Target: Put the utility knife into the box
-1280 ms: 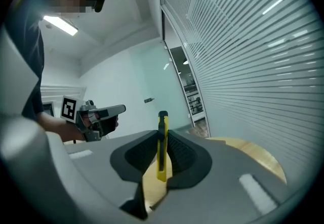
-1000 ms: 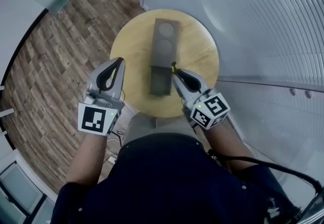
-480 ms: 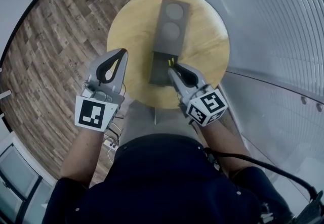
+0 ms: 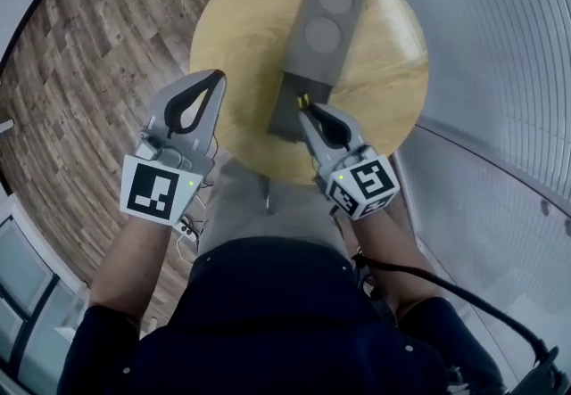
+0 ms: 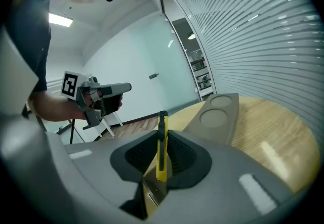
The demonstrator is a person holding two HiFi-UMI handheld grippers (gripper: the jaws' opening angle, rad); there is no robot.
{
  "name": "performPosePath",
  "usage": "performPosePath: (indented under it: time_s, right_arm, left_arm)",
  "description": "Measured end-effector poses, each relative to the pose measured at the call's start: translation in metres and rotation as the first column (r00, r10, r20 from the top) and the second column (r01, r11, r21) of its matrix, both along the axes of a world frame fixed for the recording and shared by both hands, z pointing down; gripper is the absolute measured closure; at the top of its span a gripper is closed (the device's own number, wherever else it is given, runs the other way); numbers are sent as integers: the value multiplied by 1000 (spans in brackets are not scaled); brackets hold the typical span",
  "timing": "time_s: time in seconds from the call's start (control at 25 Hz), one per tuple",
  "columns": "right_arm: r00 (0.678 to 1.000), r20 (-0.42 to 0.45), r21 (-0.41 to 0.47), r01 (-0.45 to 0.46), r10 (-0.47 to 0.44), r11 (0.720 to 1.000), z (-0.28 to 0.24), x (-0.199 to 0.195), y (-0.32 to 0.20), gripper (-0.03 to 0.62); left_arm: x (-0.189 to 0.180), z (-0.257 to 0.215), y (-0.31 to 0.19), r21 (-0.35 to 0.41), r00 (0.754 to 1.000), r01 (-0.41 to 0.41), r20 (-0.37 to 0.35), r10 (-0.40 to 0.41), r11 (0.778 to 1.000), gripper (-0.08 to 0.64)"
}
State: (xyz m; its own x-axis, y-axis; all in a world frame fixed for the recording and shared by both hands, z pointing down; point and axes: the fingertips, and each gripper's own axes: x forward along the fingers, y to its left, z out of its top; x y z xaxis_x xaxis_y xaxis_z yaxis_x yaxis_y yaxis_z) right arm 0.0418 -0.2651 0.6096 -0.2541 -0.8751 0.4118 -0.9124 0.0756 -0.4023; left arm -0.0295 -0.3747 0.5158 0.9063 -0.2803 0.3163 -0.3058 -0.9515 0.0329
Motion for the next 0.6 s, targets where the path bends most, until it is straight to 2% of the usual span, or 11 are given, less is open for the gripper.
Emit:
performPosePath:
  time_s: [0.24, 0.44, 0.6]
  right_arm:
    - [1000, 2, -38, -4, 4, 999, 33, 3, -2, 526]
    - [1000, -14, -65, -7, 6, 998, 36, 3, -5, 526]
    - [999, -43, -118, 14, -20, 993, 53, 5, -4, 526]
  left_arm:
    - [-4, 33, -1, -30, 1000, 14, 20, -14, 999, 557]
    - [-3, 38, -3, -59, 1000, 9, 25, -8, 998, 557]
    - [-6, 50, -2, -74, 999, 16, 28, -14, 997, 558]
